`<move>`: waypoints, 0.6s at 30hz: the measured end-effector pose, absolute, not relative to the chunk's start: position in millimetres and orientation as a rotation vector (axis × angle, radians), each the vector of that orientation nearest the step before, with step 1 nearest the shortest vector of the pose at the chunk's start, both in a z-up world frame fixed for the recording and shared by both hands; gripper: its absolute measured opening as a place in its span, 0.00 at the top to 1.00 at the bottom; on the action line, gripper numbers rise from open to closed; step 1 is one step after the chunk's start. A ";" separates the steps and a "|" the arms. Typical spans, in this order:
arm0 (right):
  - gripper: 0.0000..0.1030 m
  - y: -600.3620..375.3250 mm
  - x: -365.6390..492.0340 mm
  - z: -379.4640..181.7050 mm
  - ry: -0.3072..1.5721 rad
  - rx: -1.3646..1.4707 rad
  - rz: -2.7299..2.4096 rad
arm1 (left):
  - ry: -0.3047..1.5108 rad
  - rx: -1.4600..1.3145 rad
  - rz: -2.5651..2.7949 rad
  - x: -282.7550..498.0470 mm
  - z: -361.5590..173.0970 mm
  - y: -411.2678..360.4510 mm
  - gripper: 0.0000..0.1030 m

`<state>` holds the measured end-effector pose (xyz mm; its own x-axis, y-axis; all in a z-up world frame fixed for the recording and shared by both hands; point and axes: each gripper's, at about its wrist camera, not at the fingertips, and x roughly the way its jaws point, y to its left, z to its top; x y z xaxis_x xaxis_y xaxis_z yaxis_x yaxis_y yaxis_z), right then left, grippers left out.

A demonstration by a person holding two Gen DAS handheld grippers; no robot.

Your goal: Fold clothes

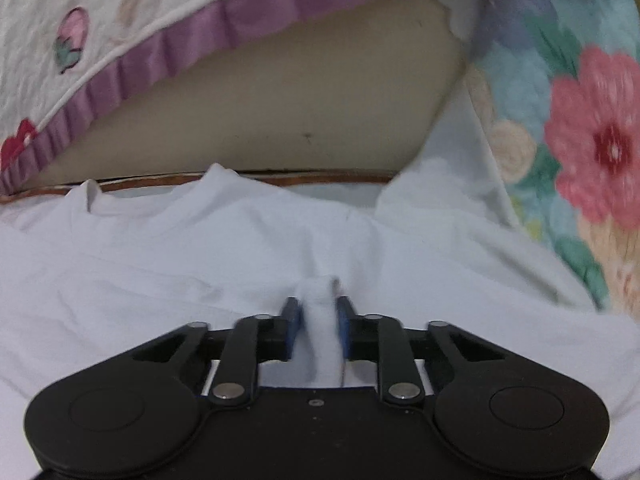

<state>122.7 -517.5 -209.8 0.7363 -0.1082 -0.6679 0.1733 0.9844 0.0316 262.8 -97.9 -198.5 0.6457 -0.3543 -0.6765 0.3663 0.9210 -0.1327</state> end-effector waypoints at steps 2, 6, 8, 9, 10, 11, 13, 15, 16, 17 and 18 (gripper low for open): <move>0.93 -521.2 121.5 -206.0 0.704 0.086 -0.137 | 0.767 0.007 -0.393 273.0 -211.6 -102.9 0.96; 0.95 -524.1 124.4 -194.6 0.676 0.038 -0.112 | 0.725 0.018 -0.388 270.8 -202.8 -99.5 0.97; 0.96 -522.8 126.5 -187.7 0.647 0.025 -0.100 | 0.732 -0.001 -0.372 271.8 -203.5 -95.8 0.97; 0.96 -522.1 129.3 -185.7 0.635 0.027 -0.096 | 0.736 -0.010 -0.364 272.3 -203.9 -93.9 0.97; 0.96 -521.4 132.2 -183.8 0.622 0.029 -0.092 | 0.739 -0.020 -0.356 272.9 -204.2 -92.1 0.97; 0.96 -520.8 136.9 -184.9 0.624 0.024 -0.091 | 0.743 -0.029 -0.349 273.4 -204.6 -90.2 0.97; 0.96 -519.5 146.7 -187.6 0.629 0.013 -0.092 | 0.749 -0.048 -0.333 274.5 -205.3 -86.5 0.97; 0.96 -521.5 156.7 -196.0 0.665 -0.003 -0.094 | 0.756 -0.067 -0.317 275.5 -206.0 -82.7 0.97; 0.96 -522.9 162.3 -200.7 0.688 -0.020 -0.107 | 0.759 -0.077 -0.309 276.1 -206.4 -80.8 0.96; 0.98 -527.9 164.3 -202.6 0.695 -0.017 -0.143 | 0.763 -0.086 -0.301 276.6 -206.8 -79.0 0.96; 0.98 -533.2 165.9 -204.2 0.700 -0.013 -0.182 | 0.766 -0.096 -0.294 277.1 -207.1 -77.1 0.95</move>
